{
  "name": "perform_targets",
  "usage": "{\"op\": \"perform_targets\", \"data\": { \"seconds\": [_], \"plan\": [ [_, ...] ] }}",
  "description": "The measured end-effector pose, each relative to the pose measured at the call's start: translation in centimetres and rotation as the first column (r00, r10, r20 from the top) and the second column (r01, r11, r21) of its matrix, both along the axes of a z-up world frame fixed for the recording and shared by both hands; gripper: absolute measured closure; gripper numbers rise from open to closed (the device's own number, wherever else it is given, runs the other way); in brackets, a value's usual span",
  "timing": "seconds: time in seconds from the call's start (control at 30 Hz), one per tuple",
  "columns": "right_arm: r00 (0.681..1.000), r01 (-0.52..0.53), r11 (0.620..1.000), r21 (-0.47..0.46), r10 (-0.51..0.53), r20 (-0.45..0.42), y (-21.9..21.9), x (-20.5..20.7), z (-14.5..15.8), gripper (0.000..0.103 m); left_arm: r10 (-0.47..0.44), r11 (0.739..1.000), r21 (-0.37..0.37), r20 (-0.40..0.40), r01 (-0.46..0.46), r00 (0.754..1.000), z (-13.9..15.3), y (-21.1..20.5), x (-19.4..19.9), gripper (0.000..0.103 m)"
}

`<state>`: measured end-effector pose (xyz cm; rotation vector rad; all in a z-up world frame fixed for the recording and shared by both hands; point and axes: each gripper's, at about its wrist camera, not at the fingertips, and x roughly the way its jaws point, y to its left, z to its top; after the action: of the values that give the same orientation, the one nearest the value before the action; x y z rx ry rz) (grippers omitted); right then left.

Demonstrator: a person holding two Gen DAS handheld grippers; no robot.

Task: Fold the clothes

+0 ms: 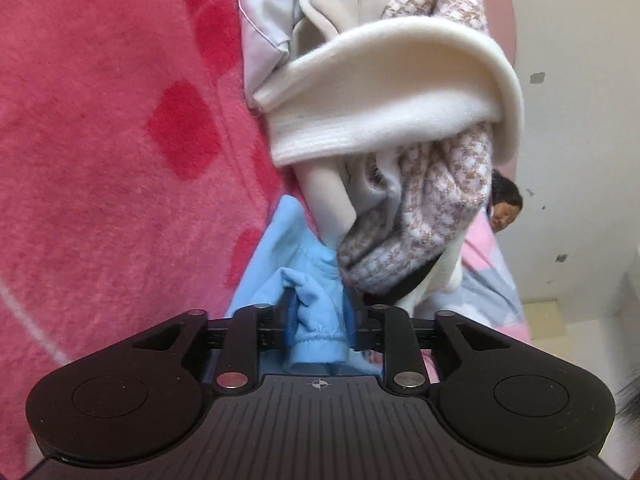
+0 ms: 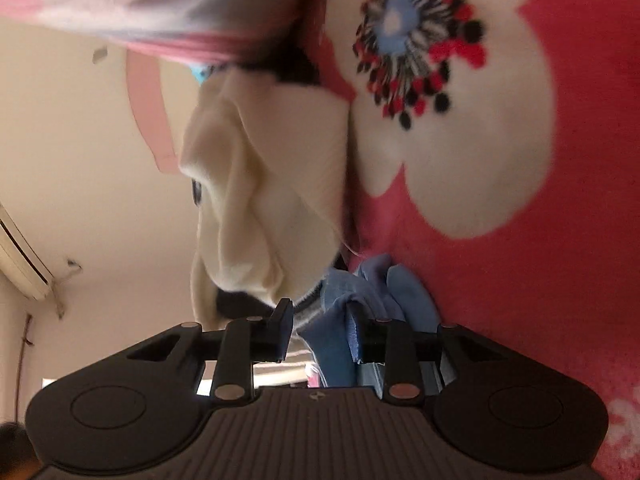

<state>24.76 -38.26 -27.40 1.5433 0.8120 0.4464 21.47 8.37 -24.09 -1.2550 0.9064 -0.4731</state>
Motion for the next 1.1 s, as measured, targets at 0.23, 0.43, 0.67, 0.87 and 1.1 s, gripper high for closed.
{"op": "perform_targets", "data": {
  "seconds": [0.23, 0.43, 0.67, 0.87, 1.1],
  "plan": [
    [0.998, 0.051, 0.998, -0.032, -0.05, 0.031, -1.0, -0.9, 0.4, 0.071, 0.061, 0.993, -0.104, 0.003, -0.06, 0.998, -0.1, 1.1, 0.9, 0.065],
    [0.881, -0.275, 0.834, -0.479, 0.418, 0.221, 5.9, 0.9, 6.8, 0.071, 0.15, 0.982, -0.114, 0.012, -0.147, 0.989, 0.3, 2.5, 0.6, 0.065],
    [0.695, -0.258, 0.431, -0.864, 0.705, 0.144, 16.0, 3.7, 8.1, 0.089, 0.058, 0.986, 0.156, 0.04, -0.064, 0.998, 2.9, 2.6, -1.6, 0.064],
    [0.788, -0.109, 0.503, -0.857, 0.569, 0.234, 14.8, 2.4, 10.3, 0.084, -0.083, 0.906, 0.421, 0.058, 0.051, 0.995, 4.3, 2.0, -5.6, 0.058],
    [0.608, -0.285, 0.35, -0.892, 0.785, 0.114, 23.8, 3.4, 8.6, 0.085, -0.217, 0.788, 0.602, 0.078, 0.127, 0.973, 4.7, 1.5, -10.1, 0.053]
  ]
}}
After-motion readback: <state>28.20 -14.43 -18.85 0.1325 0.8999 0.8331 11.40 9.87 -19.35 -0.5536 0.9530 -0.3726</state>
